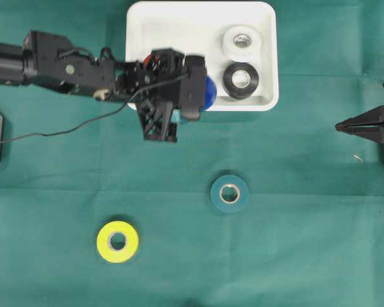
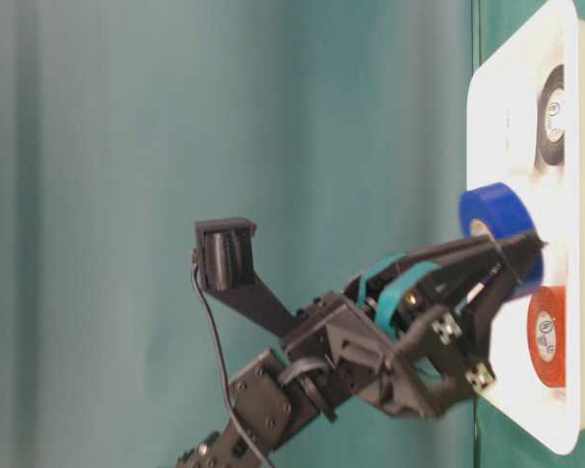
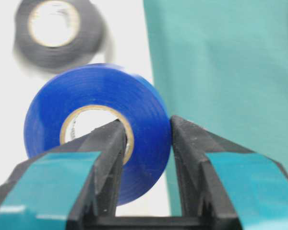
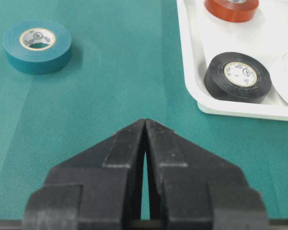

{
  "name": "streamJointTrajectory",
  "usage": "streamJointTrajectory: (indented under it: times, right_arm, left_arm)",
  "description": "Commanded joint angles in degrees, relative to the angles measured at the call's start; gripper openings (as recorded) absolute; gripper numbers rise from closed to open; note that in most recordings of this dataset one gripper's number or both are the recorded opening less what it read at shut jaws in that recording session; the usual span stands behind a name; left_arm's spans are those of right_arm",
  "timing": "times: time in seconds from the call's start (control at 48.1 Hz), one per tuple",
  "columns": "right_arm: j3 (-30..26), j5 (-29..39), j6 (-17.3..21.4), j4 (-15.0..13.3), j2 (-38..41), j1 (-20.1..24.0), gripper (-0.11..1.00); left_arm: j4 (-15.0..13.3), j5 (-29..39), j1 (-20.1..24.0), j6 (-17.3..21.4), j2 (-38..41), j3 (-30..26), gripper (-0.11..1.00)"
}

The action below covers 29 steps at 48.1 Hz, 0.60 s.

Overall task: Put the tape into the white case with the left arm.
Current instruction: 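Lift the blue roll and carry it into the white case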

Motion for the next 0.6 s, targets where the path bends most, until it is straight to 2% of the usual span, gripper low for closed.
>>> streamJointTrajectory:
  times: [0.0,0.354,0.582]
  right_arm:
    - [-0.62,-0.53,0.0,-0.09,0.35,-0.09,-0.09]
    - [-0.44,-0.7,0.0,-0.09,0.44,-0.09,-0.09]
    - [-0.53,-0.7,0.0,-0.09,0.35,-0.09,-0.09]
  left_arm:
    - [0.18,-0.26,1.93,0.35,-0.09,-2.29,0.27]
    - [0.18,-0.26,7.65,4.31,3.34,-6.06,0.27]
    - [0.18,-0.26,10.55,5.45,4.75,-7.91,0.27]
